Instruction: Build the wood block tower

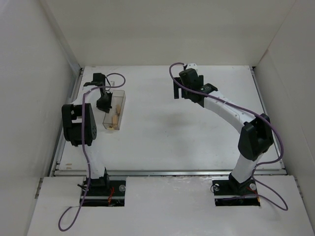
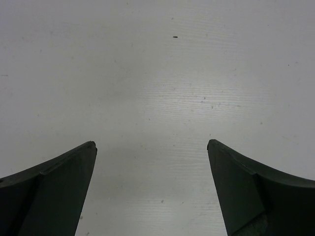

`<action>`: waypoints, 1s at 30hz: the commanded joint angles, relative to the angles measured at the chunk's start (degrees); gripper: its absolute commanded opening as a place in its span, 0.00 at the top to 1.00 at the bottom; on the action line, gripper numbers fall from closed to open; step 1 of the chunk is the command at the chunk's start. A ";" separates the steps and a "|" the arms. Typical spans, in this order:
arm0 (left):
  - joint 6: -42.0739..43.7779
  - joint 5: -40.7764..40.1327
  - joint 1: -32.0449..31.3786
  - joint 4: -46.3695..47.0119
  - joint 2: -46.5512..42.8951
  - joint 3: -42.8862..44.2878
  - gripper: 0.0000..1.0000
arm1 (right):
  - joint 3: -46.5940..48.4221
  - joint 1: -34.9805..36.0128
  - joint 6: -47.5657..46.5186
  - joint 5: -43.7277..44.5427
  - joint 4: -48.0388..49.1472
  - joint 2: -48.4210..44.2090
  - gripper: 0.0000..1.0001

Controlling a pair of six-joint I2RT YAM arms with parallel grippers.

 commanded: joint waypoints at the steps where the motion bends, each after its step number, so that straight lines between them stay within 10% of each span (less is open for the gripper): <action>1: -0.96 -4.24 -0.06 -0.59 -0.26 2.88 1.00 | -0.41 0.43 -0.37 2.34 0.72 -0.97 0.00; 15: 8.87 -59.59 -6.39 16.45 -0.87 2.11 1.00 | -1.55 0.95 0.16 3.92 0.20 -1.50 0.00; 21: 10.03 -61.21 -10.52 19.27 0.35 -4.22 1.00 | -2.08 1.48 0.16 4.54 0.20 -1.50 0.00; 30: 3.26 -52.25 -14.22 9.09 0.19 -3.09 0.28 | -2.08 2.54 0.69 5.06 -0.86 -1.50 0.00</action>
